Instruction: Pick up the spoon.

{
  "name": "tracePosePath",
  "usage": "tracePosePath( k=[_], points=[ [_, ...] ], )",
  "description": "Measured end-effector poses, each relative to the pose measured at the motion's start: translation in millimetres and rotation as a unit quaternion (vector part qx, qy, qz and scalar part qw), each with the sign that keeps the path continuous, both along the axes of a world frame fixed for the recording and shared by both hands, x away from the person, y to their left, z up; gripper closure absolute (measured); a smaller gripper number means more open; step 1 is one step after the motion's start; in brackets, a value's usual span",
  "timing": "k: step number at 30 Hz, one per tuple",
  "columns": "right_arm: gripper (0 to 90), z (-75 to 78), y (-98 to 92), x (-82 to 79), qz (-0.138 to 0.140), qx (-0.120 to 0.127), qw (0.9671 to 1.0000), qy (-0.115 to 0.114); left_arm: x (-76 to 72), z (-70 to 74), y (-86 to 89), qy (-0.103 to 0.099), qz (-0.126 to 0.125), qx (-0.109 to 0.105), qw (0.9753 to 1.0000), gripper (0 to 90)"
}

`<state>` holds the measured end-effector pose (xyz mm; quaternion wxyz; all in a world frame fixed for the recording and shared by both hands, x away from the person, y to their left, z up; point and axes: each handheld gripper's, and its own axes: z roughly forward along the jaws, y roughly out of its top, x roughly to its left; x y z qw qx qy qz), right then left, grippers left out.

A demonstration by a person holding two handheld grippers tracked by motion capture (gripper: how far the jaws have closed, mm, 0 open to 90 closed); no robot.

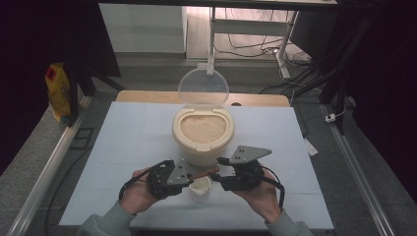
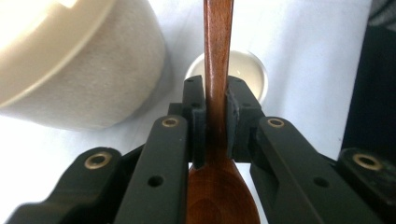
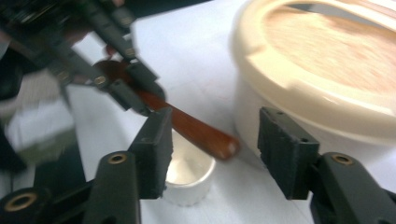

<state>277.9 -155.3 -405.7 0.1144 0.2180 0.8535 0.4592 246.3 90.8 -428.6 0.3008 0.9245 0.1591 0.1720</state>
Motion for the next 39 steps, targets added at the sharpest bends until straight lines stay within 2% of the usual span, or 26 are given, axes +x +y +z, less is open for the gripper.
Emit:
tracePosePath(
  k=[3, 6, 10, 19, 21, 23, 30, 32, 33, 34, 35, 38, 39],
  points=[
    [41.0, -7.6, -10.0, -0.2, -0.033, 0.034, 0.9988, 0.009, -0.1, 0.5, 0.0, -0.007, 0.009, -0.012, 0.9999, 79.0],
    [41.9, -14.4, -17.4, -3.4, -0.058, 0.059, 0.9965, 0.006, 0.1, 1.0, -0.1, -0.013, 0.016, -0.018, 0.9996, 79.0],
    [43.7, -23.1, -23.3, -6.6, -0.071, 0.100, 0.9922, 0.026, 0.2, 0.8, -1.8, -0.018, 0.020, -0.026, 0.9993, 79.0],
    [44.0, -28.2, -17.2, -7.5, -0.082, 0.126, 0.9875, 0.047, 1.4, -1.3, -9.8, -0.025, 0.024, -0.034, 0.9988, 79.0],
    [44.7, -28.7, -16.0, -6.9, -0.091, 0.135, 0.9852, 0.053, 1.7, -1.4, -12.3, -0.028, 0.026, -0.038, 0.9986, 79.0],
    [45.5, -29.5, -15.6, -5.6, -0.099, 0.151, 0.9814, 0.065, 1.4, -1.0, -15.1, -0.031, 0.024, -0.040, 0.9984, 79.0],
    [56.8, -28.8, -10.6, -4.7, -0.112, 0.182, 0.9742, 0.073, -0.2, -0.8, -23.6, -0.045, 0.024, -0.042, 0.9978, 78.9],
    [58.7, -28.4, -10.1, -4.8, -0.112, 0.186, 0.9734, 0.074, -0.8, -1.6, -25.2, -0.053, 0.028, -0.037, 0.9975, 78.9],
    [63.5, -27.0, -10.3, -4.8, -0.113, 0.197, 0.9709, 0.075, -0.7, -2.0, -25.5, -0.054, 0.028, -0.036, 0.9976, 78.9],
    [63.5, -27.0, -10.3, -4.8, -0.113, 0.197, 0.9709, 0.075, -0.5, -2.2, -25.4, -0.052, 0.026, -0.036, 0.9976, 78.9],
    [67.3, -25.4, -10.6, -4.2, -0.111, 0.209, 0.9684, 0.078, -0.5, -2.3, -25.2, -0.053, 0.026, -0.036, 0.9976, 78.8],
    [73.1, -23.2, -9.6, -3.5, -0.099, 0.230, 0.9645, 0.083, -0.6, -1.9, -23.7, -0.054, 0.029, -0.038, 0.9974, 78.8],
    [73.1, -23.2, -9.6, -3.5, -0.099, 0.230, 0.9645, 0.083, -0.6, -1.6, -22.5, -0.055, 0.030, -0.039, 0.9973, 78.8]
  ],
)
